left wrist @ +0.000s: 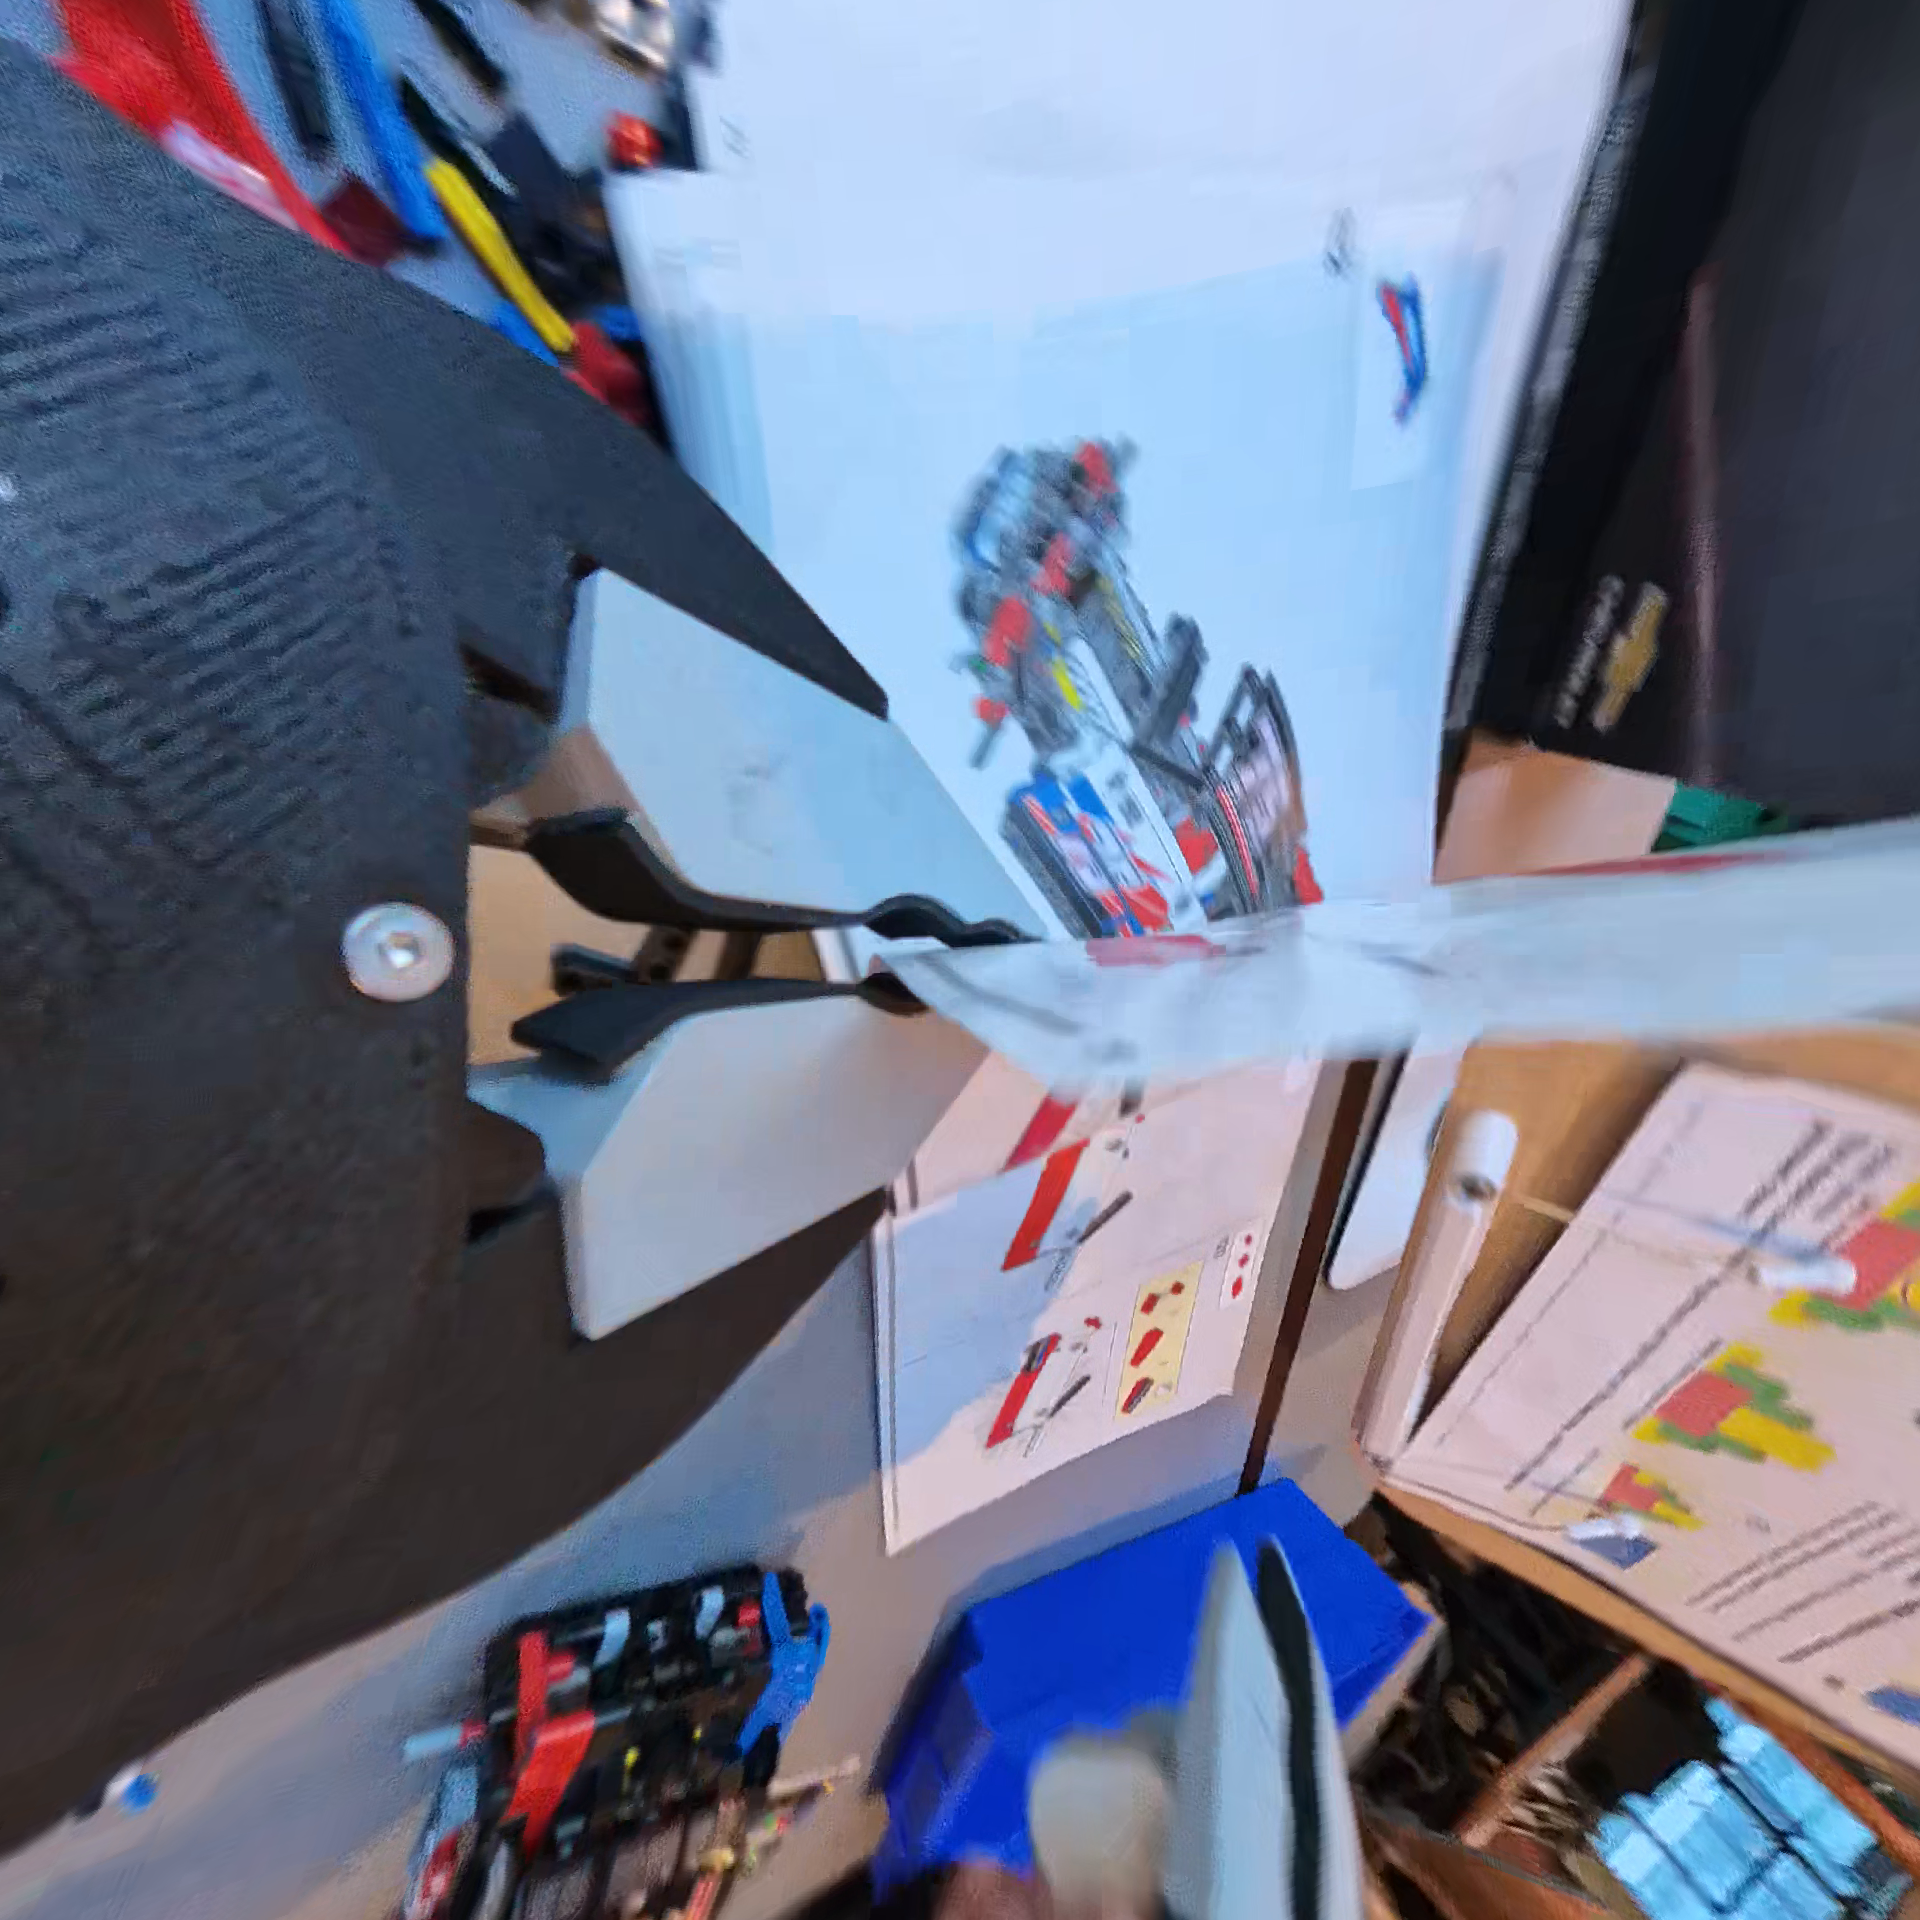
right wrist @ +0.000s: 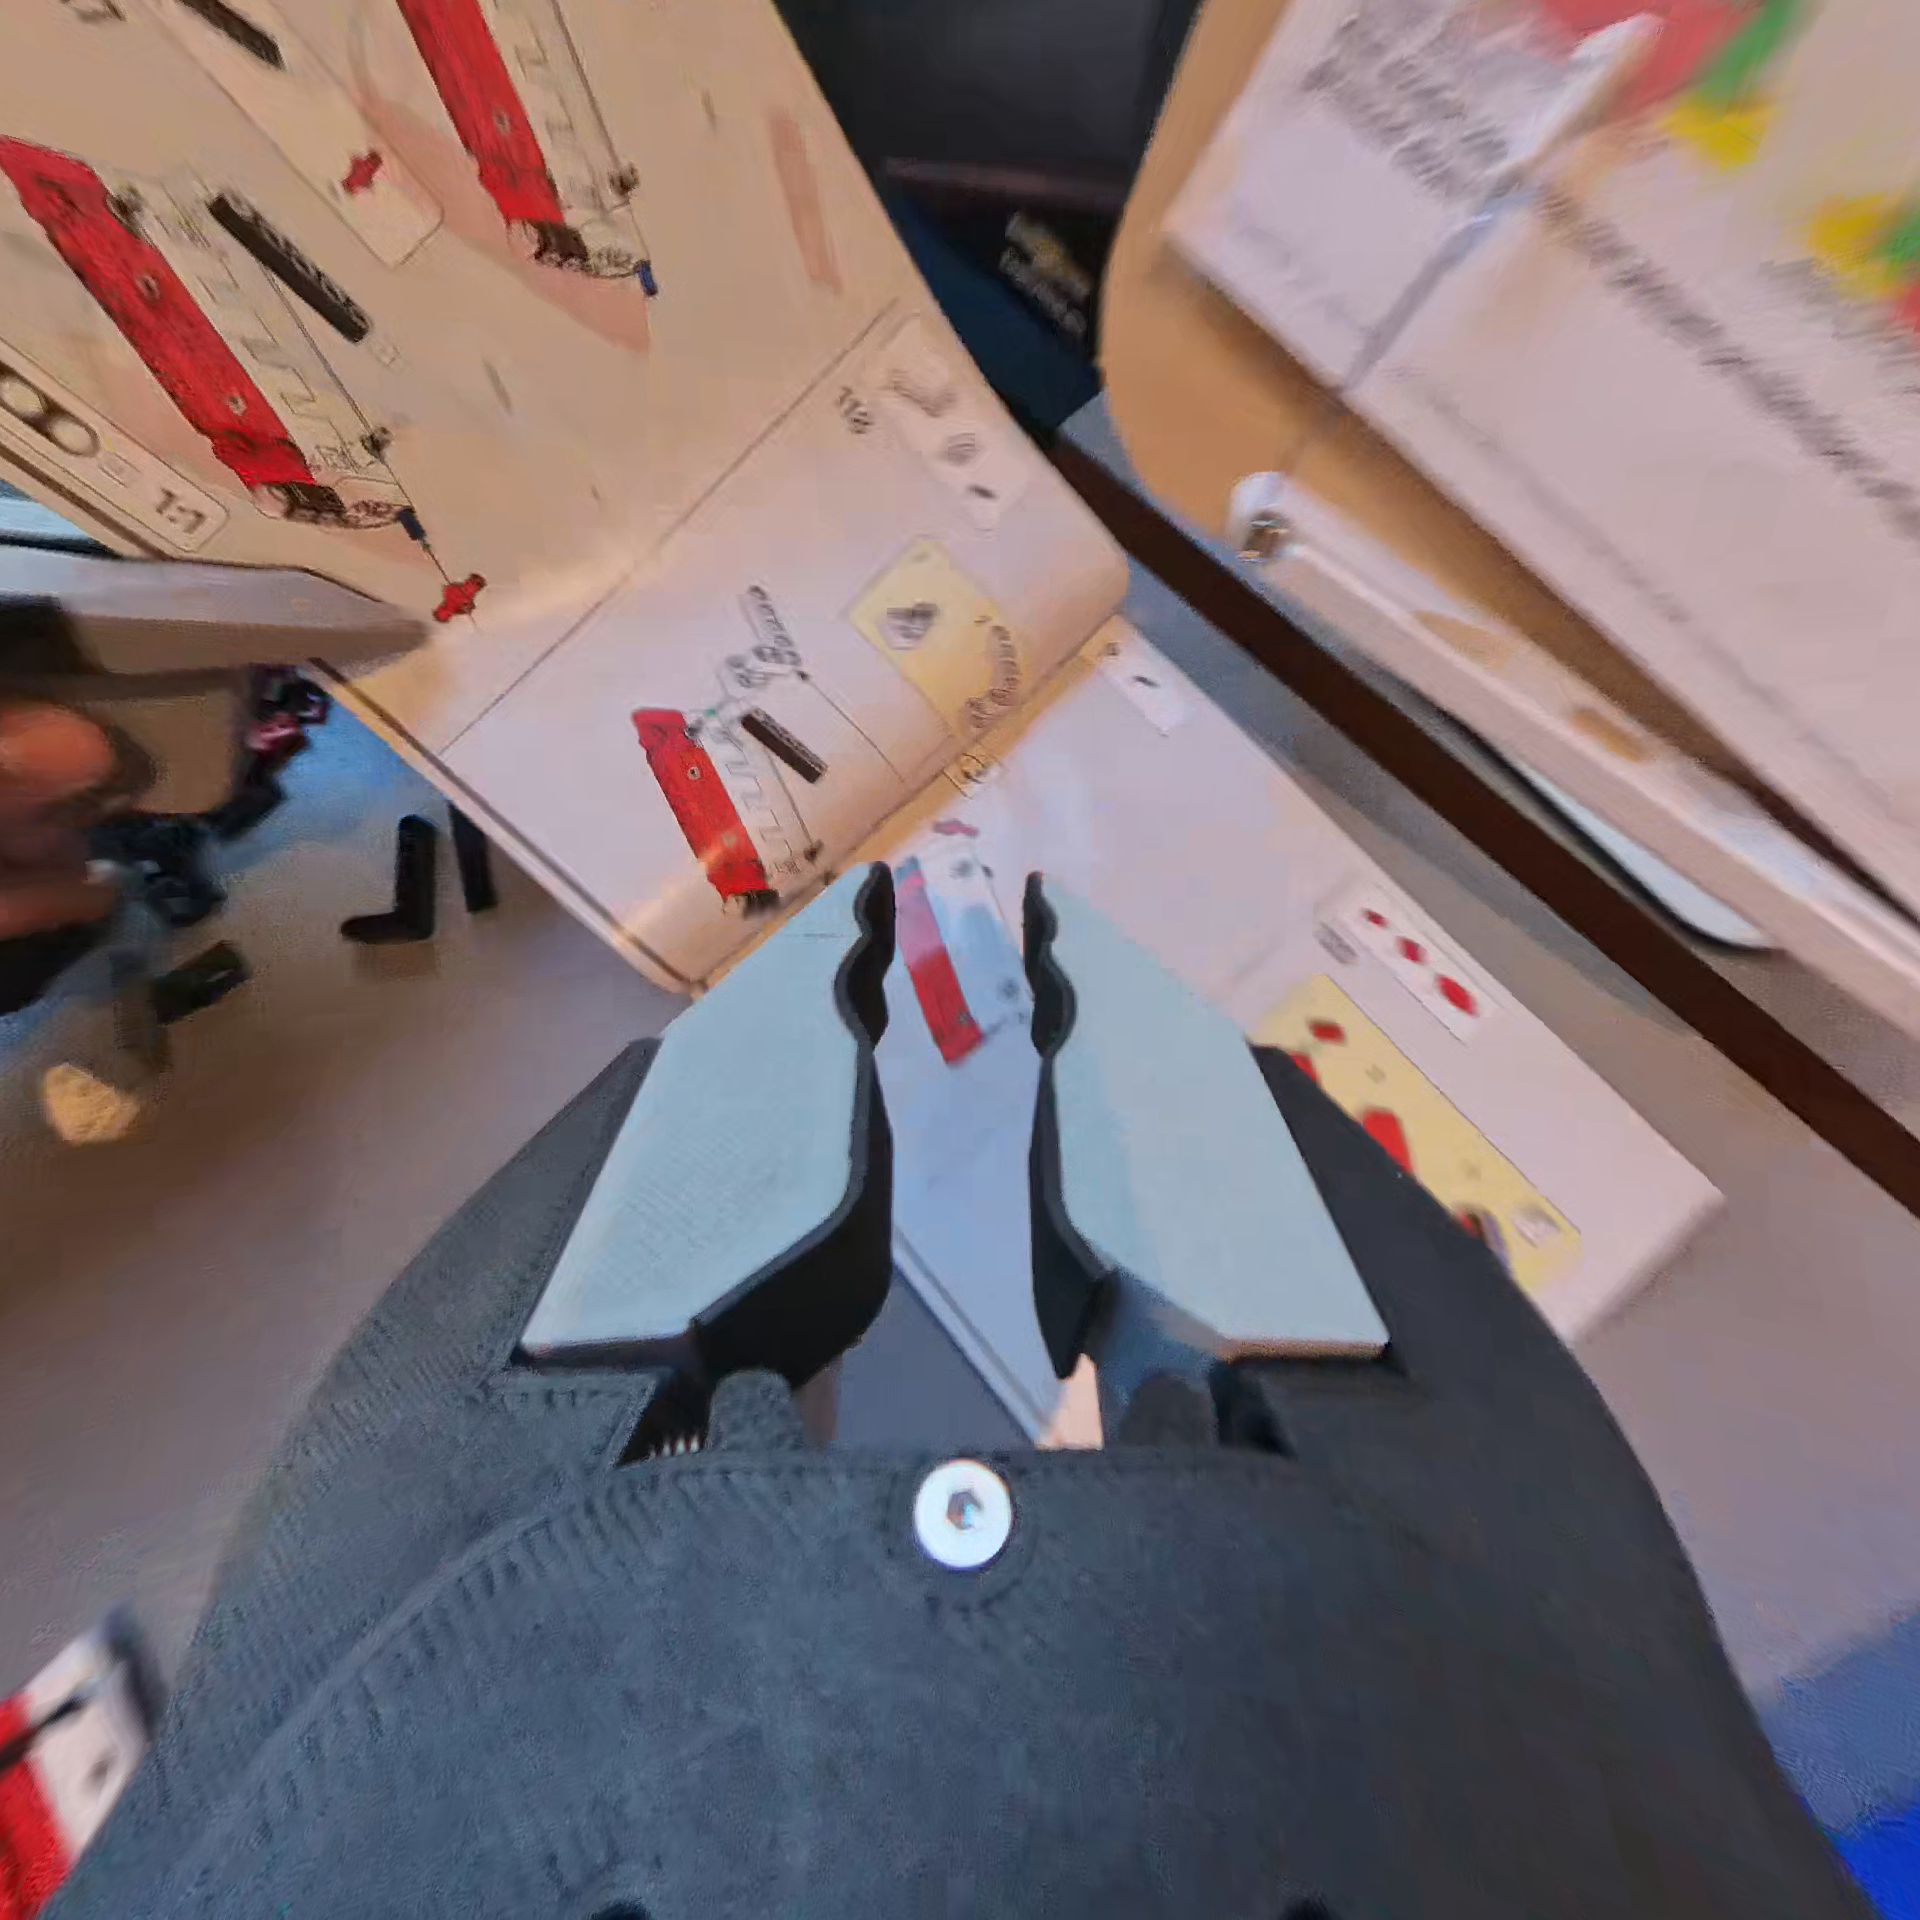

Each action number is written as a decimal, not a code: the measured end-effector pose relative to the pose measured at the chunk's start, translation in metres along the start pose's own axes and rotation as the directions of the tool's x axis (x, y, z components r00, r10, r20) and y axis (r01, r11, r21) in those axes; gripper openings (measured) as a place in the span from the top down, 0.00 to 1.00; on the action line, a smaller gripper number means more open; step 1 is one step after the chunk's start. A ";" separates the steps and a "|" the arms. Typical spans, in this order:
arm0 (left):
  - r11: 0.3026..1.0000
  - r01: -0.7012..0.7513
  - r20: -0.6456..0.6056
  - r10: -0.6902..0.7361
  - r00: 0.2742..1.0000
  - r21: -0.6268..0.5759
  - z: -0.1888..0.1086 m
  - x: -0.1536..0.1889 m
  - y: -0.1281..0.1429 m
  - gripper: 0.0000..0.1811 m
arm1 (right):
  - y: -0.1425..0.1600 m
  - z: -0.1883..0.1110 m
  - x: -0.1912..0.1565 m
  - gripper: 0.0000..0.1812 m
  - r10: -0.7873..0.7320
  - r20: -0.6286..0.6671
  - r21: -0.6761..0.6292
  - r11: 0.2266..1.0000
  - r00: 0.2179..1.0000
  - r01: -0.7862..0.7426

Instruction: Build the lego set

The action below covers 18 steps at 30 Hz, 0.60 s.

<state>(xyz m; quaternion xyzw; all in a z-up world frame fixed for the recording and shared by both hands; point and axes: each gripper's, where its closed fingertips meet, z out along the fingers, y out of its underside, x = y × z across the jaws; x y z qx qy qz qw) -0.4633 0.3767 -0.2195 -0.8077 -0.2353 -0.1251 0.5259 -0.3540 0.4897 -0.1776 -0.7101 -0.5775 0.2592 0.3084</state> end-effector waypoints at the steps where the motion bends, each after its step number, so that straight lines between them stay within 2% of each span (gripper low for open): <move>1: 0.998 0.055 0.004 -0.055 0.998 0.008 -0.007 -0.009 0.002 1.00 | 0.001 0.023 -0.009 0.87 -0.022 0.000 -0.023 1.000 1.000 0.022; 4: 0.982 0.185 -0.021 -0.185 0.983 0.032 -0.030 -0.028 0.001 0.97 | 0.000 0.085 -0.030 0.91 -0.092 -0.006 -0.064 0.994 0.996 0.091; 6: 0.978 0.203 -0.036 -0.201 0.979 0.053 -0.050 -0.035 -0.005 0.96 | 0.001 0.112 -0.046 0.93 -0.132 0.015 -0.101 0.986 0.991 0.133; 11: 0.989 0.139 -0.142 -0.131 0.981 0.053 -0.108 -0.021 -0.020 0.92 | -0.013 0.141 -0.079 0.98 -0.283 0.075 -0.147 0.945 0.956 0.292; 14: 0.997 0.072 -0.232 -0.066 0.970 0.018 -0.141 0.001 -0.013 0.88 | -0.008 0.157 -0.088 0.98 -0.309 0.109 -0.229 0.917 0.945 0.326; 18: 0.998 -0.067 -0.266 0.066 0.962 0.003 -0.178 0.020 0.006 0.85 | -0.014 0.168 -0.093 0.99 -0.282 0.119 -0.235 0.924 0.952 0.303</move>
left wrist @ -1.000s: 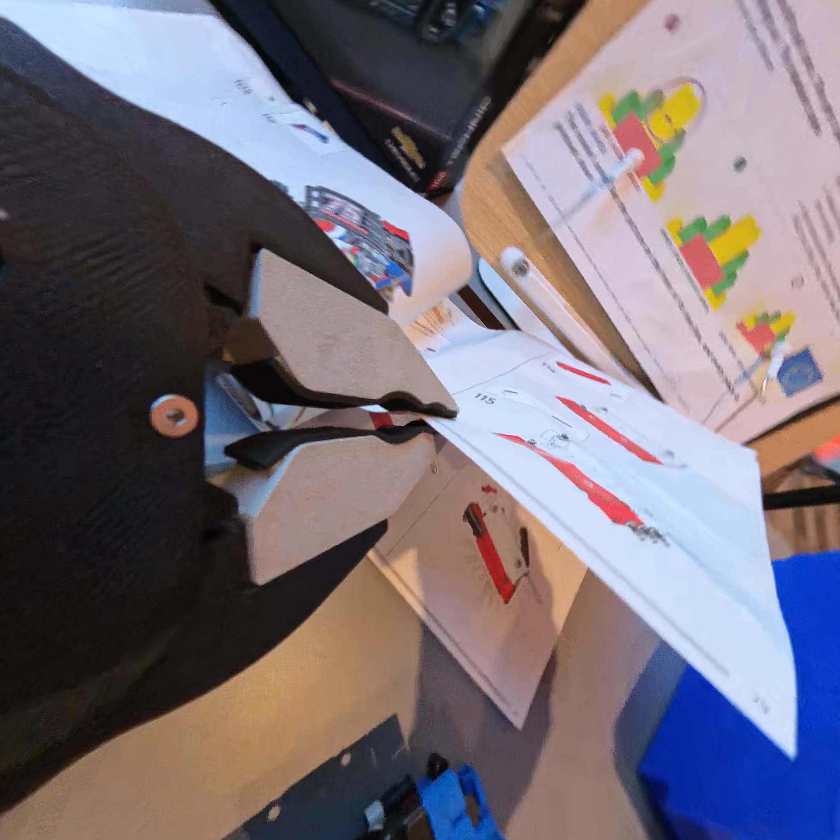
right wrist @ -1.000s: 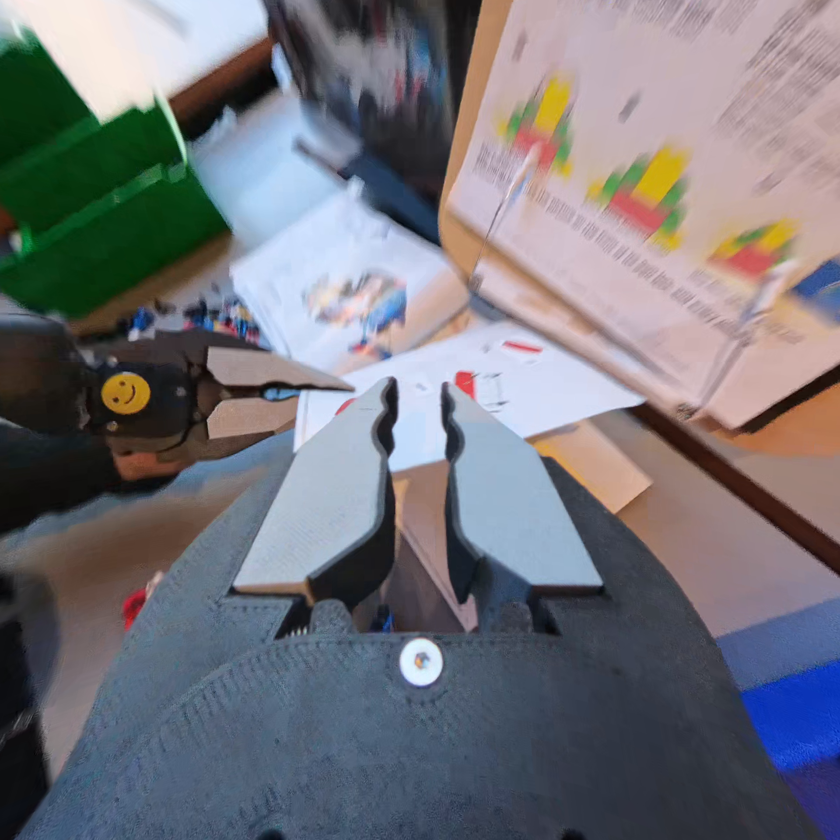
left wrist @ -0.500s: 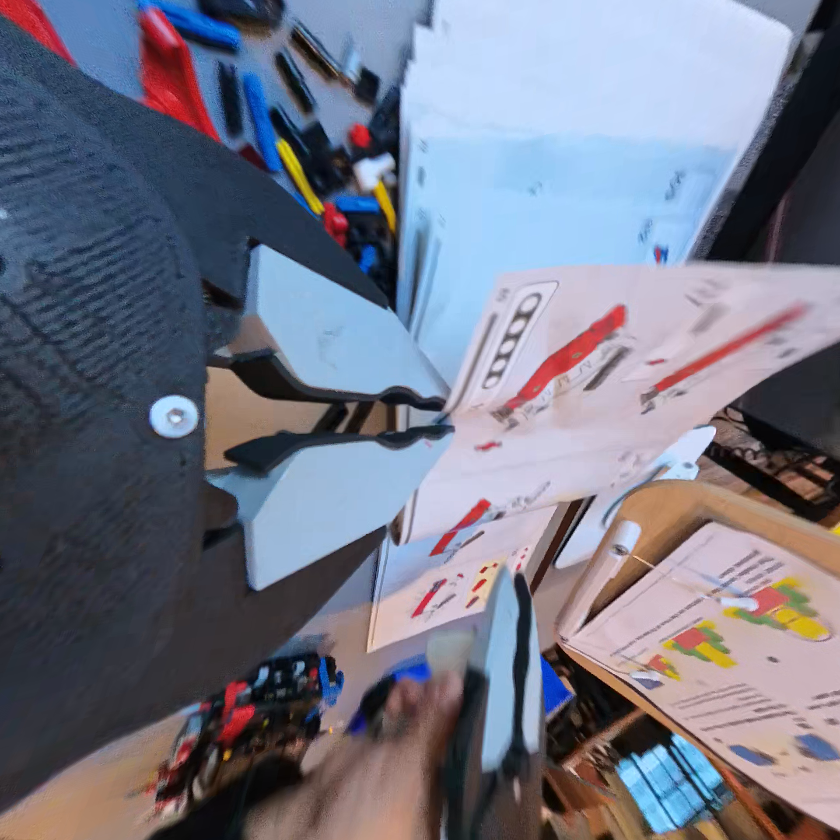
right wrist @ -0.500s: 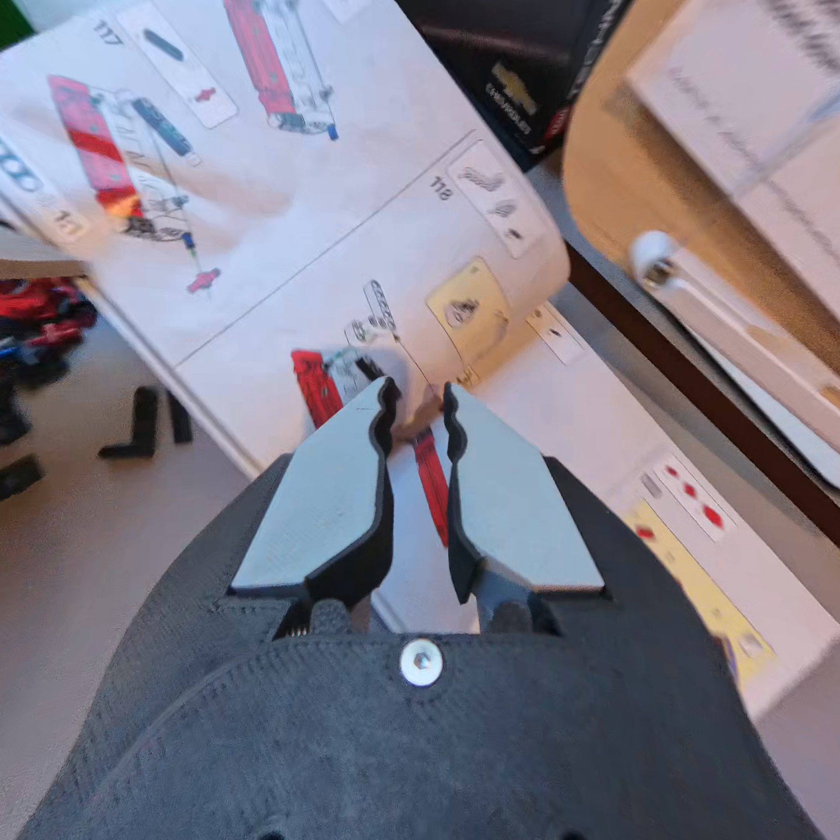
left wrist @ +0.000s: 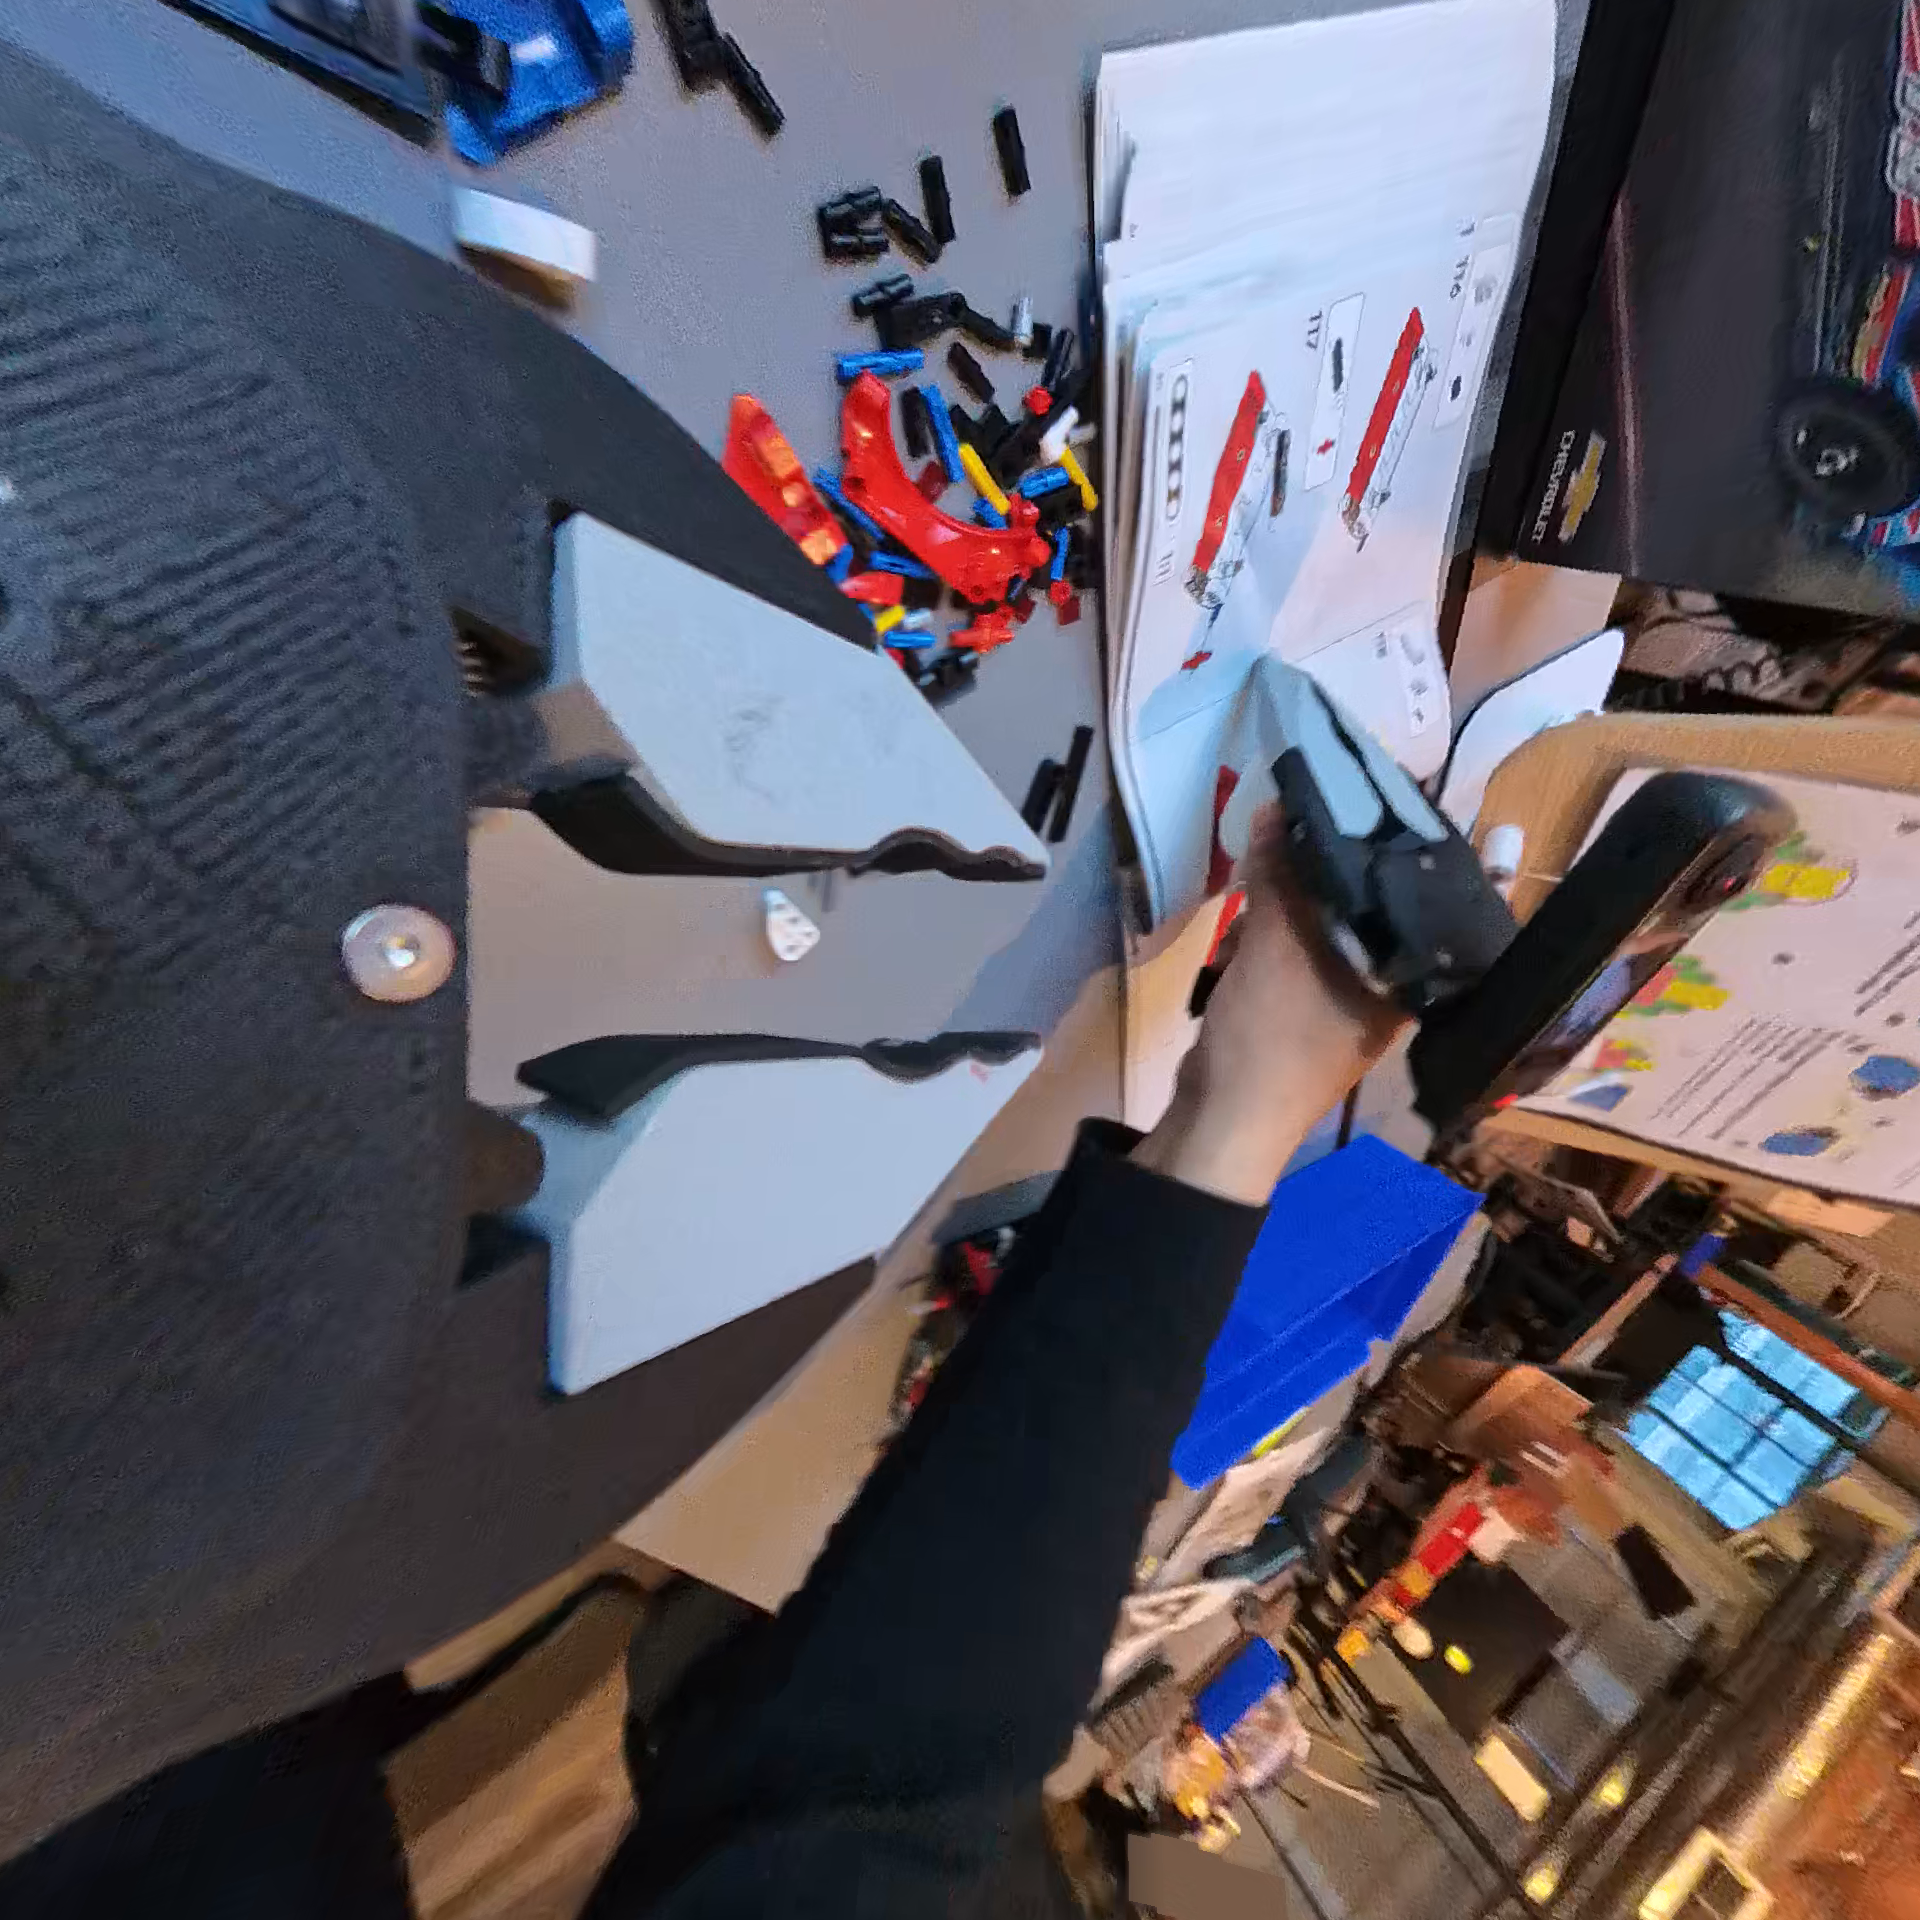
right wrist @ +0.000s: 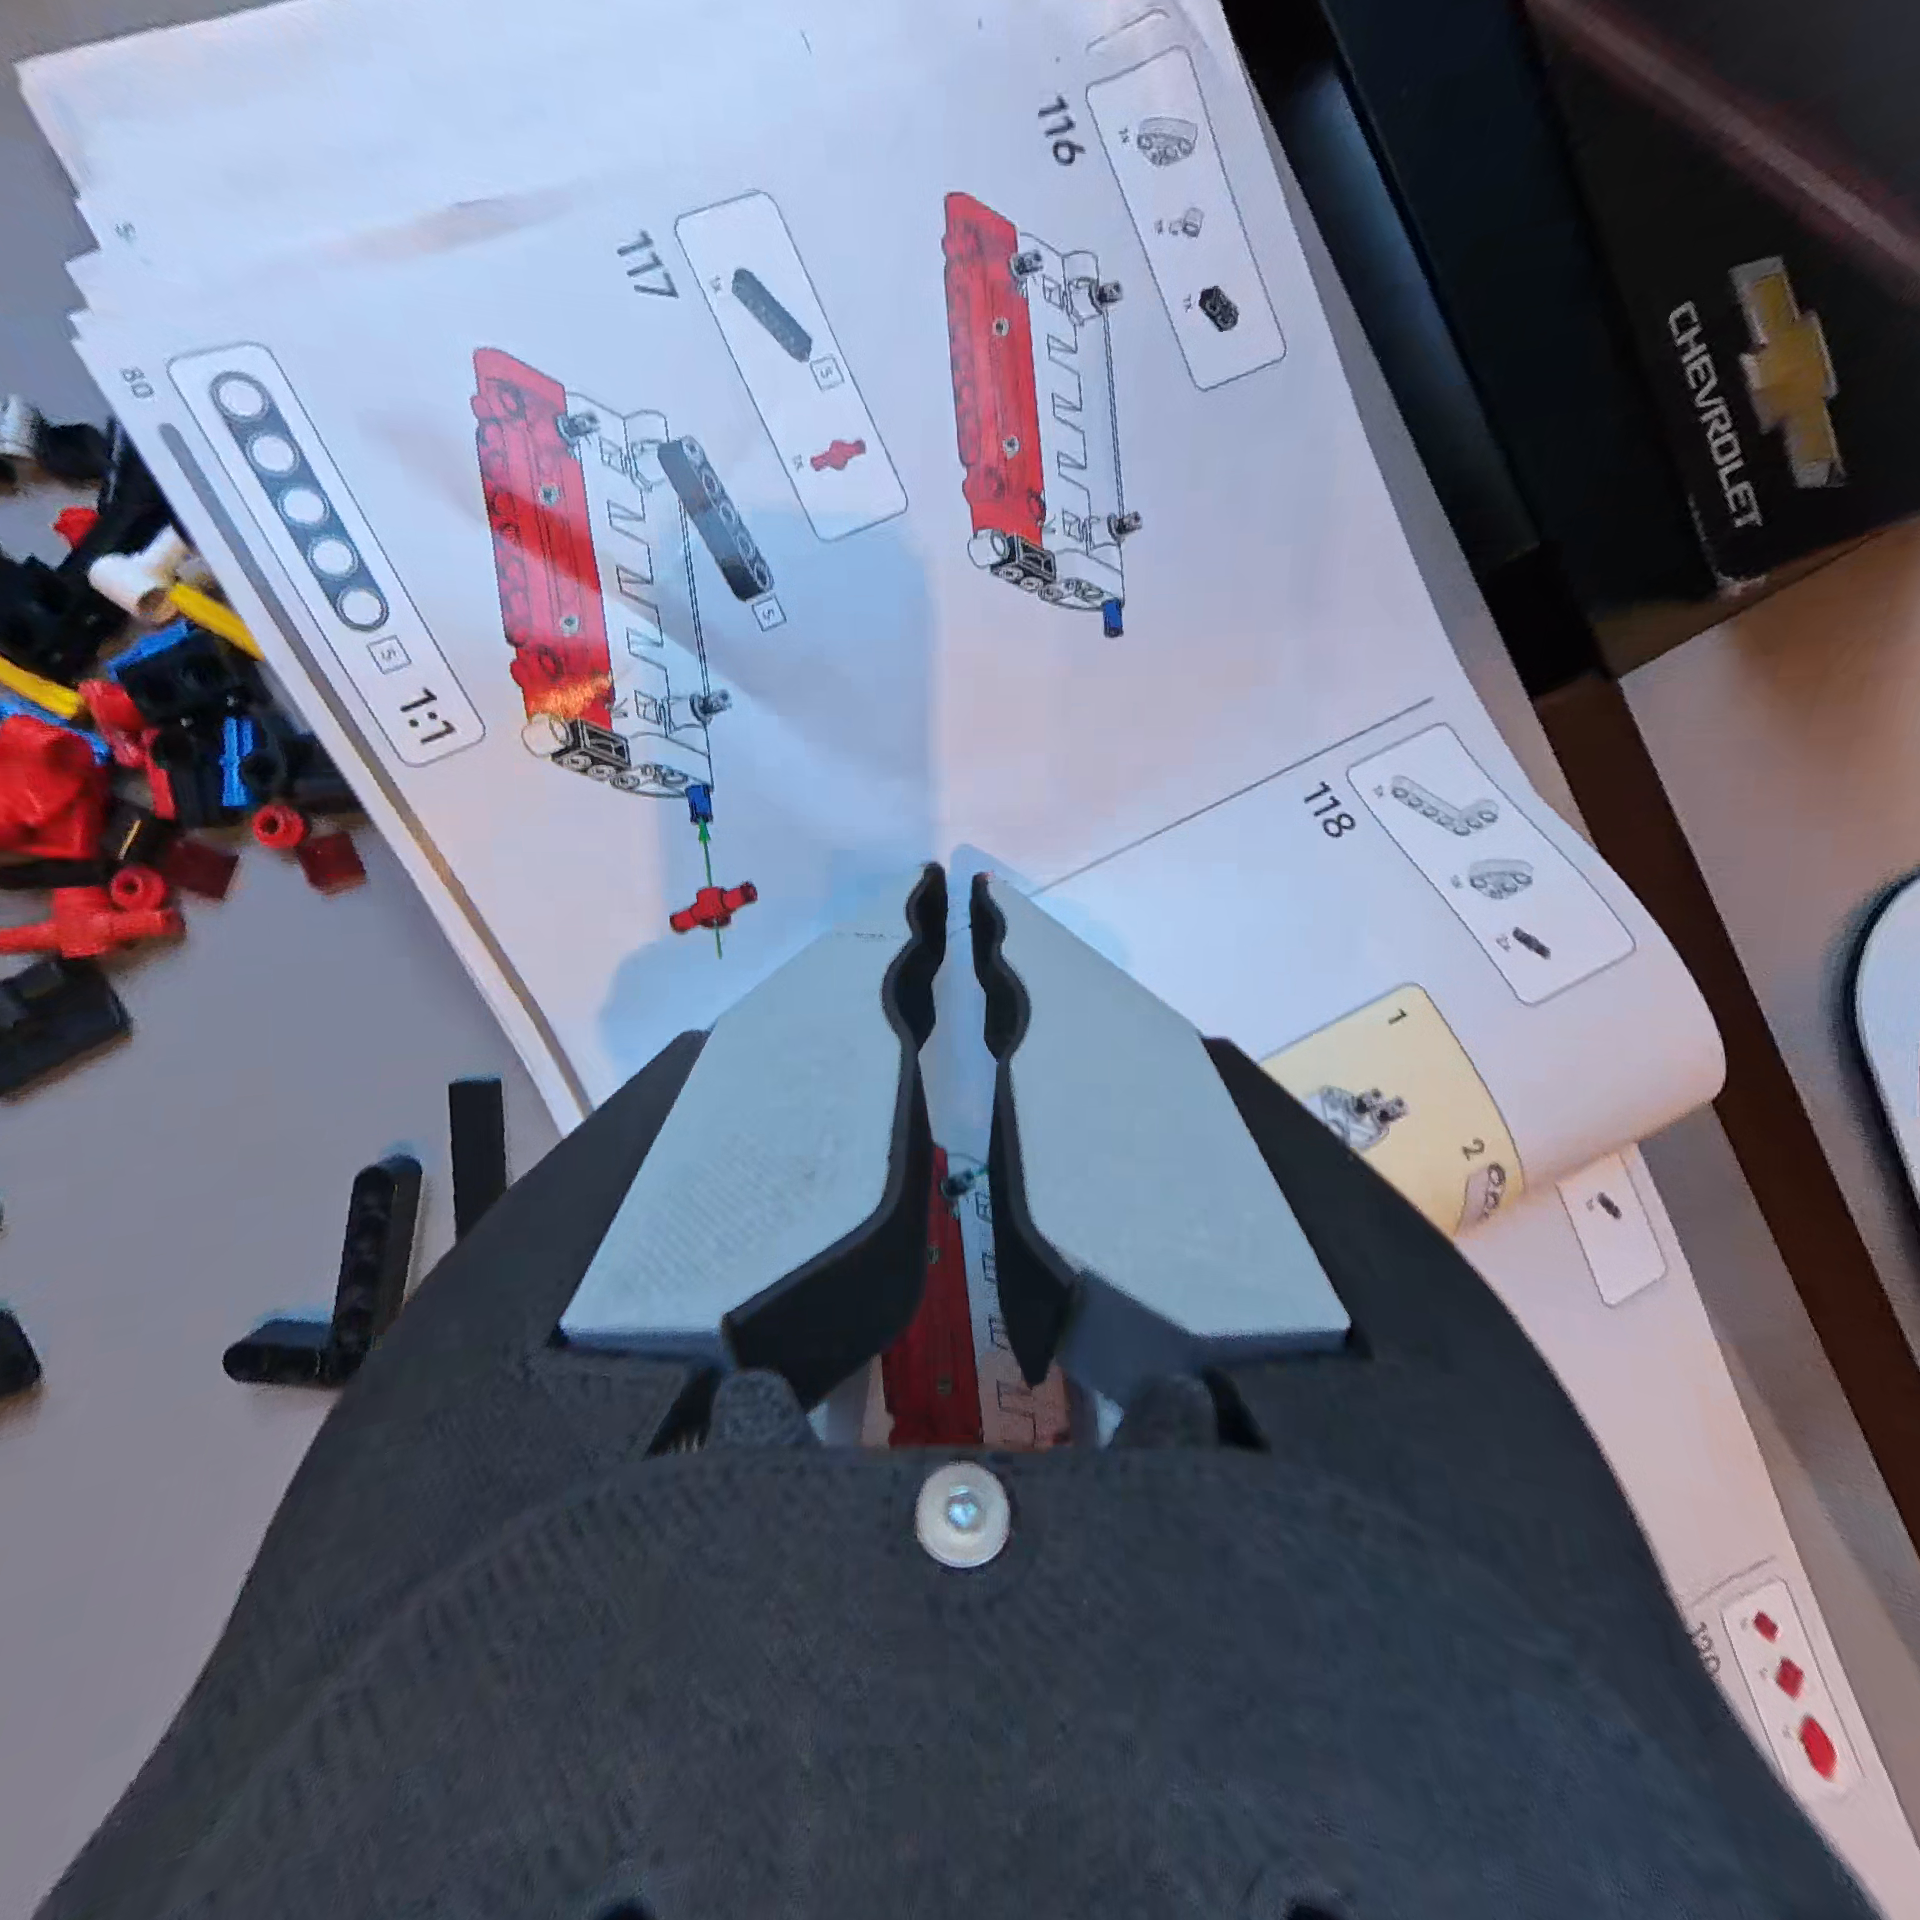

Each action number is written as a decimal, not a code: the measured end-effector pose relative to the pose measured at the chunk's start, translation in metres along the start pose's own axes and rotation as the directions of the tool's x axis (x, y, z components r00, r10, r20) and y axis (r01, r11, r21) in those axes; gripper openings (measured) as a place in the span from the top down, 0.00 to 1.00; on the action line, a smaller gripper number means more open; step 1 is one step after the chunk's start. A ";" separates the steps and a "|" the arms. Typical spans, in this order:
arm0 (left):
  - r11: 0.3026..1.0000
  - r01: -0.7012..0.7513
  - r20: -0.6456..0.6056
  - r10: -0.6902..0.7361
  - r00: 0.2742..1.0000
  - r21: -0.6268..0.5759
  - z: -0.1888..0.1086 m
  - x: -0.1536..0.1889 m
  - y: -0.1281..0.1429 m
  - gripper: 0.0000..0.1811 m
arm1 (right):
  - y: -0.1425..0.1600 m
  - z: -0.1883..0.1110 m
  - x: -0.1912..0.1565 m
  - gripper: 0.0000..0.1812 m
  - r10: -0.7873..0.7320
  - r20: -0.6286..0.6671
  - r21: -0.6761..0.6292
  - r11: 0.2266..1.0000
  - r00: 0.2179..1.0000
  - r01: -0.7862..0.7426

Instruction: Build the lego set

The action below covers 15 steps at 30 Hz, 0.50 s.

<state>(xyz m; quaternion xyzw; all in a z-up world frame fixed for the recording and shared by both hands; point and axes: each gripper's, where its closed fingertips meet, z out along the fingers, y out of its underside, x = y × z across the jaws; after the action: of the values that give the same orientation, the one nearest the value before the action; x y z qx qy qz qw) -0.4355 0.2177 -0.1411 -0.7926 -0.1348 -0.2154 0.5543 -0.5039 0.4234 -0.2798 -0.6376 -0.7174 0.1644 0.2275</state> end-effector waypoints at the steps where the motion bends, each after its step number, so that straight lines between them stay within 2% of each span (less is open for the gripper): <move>1: 1.000 -0.026 0.006 0.026 1.000 -0.009 -0.006 0.004 0.005 0.84 | -0.002 0.002 0.000 0.99 0.004 0.000 0.001 1.000 1.000 -0.004; 6: 0.992 -0.112 -0.028 0.111 0.993 -0.054 -0.032 0.029 0.040 0.77 | -0.006 -0.003 0.001 0.97 -0.003 0.007 -0.012 1.000 1.000 0.003; 10: 0.987 -0.125 -0.010 0.125 0.992 -0.097 -0.043 0.034 0.071 0.73 | -0.009 -0.020 -0.002 0.90 0.024 0.068 0.016 1.000 0.997 -0.025; 13: 0.981 -0.149 0.020 0.153 0.988 -0.123 -0.047 0.034 0.090 0.72 | -0.010 -0.050 -0.001 0.85 0.044 0.094 0.042 0.998 0.995 -0.048; 15: 0.976 -0.174 0.050 0.181 0.982 -0.127 -0.046 0.031 0.101 0.72 | -0.007 -0.081 -0.005 0.79 0.035 0.102 0.068 0.997 0.994 -0.042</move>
<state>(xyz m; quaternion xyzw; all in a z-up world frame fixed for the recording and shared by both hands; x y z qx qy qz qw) -0.3717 0.1381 -0.1954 -0.8402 -0.0669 -0.1485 0.5173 -0.4654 0.4129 -0.2083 -0.6337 -0.7095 0.2257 0.2098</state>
